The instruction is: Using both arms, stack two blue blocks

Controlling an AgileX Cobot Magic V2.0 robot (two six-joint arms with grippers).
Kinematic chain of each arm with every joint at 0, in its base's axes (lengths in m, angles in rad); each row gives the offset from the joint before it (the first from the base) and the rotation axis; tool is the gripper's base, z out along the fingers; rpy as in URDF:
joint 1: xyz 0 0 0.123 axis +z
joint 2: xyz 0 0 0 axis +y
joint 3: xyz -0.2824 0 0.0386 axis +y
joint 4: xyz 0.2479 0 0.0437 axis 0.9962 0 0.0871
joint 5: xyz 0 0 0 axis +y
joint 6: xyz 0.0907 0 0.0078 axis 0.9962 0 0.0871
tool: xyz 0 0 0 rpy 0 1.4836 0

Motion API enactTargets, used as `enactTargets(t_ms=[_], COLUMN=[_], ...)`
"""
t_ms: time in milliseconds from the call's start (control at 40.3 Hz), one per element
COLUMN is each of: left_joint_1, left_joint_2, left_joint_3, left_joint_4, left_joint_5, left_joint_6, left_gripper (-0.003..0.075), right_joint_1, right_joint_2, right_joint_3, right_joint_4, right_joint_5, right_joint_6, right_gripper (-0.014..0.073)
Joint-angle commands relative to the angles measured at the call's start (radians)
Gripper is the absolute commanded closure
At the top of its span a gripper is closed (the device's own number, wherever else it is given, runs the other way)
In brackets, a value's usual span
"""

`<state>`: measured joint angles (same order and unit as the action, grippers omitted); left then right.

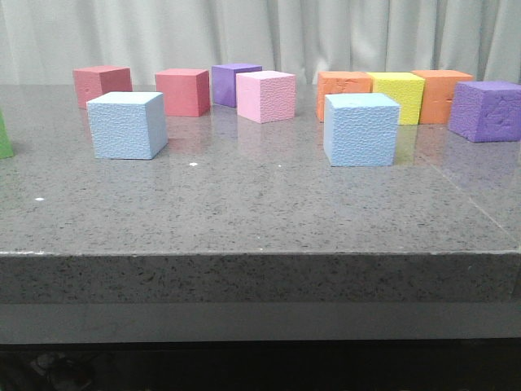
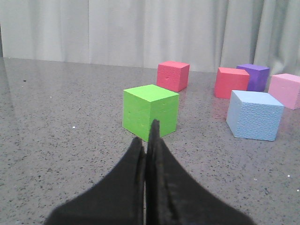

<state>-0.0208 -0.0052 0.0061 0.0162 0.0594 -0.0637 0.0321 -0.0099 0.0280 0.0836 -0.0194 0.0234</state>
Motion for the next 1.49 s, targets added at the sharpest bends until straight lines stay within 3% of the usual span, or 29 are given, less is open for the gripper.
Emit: enactTargets(t_ms=[0, 621, 795, 1093, 1465], left_joint_1=[0.001, 0.001, 0.001, 0.001, 0.001], left_joint_2=[-0.022, -0.022, -0.022, 0.023, 0.323], left_joint_3=[0.038, 0.038, 0.003, -0.329, -0.717], left_joint_4=[0.001, 0.001, -0.035, -0.038, -0.038], left_joint_5=[-0.085, -0.087, -0.154, 0.147, 0.537], left_joint_6=[-0.001, -0.001, -0.003, -0.003, -0.003], left_gripper=[0.0738, 0.0738, 0.0738, 0.0738, 0.0738], right_joint_1=[-0.003, -0.003, -0.003, -0.003, -0.003], right_joint_2=[-0.019, -0.019, -0.019, 0.048, 0.332], right_joint_3=[-0.002, -0.002, -0.042, -0.338, -0.626], right_joint_4=[0.001, 0.001, 0.022, -0.004, -0.061], right_joint_5=[-0.089, -0.111, -0.067, 0.232, 0.431], right_joint_6=[-0.009, -0.008, -0.006, -0.007, -0.007], right_gripper=[0.0662, 0.0662, 0.0662, 0.0662, 0.0662])
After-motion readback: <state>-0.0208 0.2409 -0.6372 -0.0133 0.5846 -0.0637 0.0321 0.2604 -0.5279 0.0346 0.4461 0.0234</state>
